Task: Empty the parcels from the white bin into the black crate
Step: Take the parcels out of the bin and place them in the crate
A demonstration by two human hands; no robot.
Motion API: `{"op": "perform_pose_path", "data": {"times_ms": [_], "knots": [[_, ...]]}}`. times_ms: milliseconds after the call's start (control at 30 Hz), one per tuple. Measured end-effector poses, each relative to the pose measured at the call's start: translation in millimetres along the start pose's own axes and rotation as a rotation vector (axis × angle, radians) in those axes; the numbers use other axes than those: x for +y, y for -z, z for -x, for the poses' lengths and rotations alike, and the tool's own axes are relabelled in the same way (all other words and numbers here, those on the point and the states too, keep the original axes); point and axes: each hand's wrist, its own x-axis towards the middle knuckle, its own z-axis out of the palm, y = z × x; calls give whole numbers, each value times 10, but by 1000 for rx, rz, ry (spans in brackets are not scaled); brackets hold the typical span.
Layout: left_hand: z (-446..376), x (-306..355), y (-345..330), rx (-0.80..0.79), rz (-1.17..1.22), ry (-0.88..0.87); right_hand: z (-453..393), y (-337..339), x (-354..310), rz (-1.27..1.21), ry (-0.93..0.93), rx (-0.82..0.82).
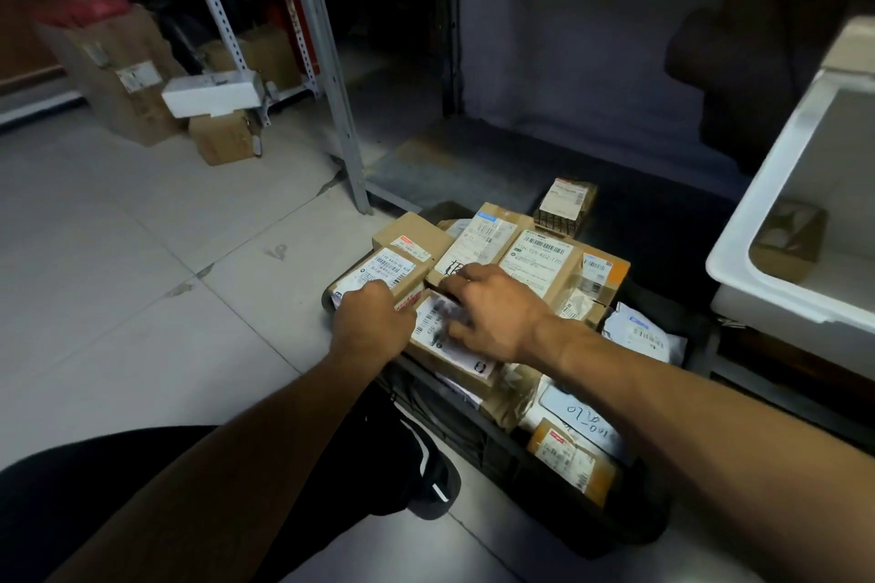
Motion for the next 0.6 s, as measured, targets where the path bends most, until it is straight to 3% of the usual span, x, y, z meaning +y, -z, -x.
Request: {"op": "perform_pose_path", "data": {"times_ms": [133, 267, 600], "knots": [[39, 180, 156, 101, -261, -216, 125, 285, 87, 156, -53, 51], [96, 408, 265, 46, -470, -365, 335, 472, 236, 181, -111, 101], [312, 1281, 122, 27, -526, -633, 1107, 679, 834, 157, -321, 195]]}}
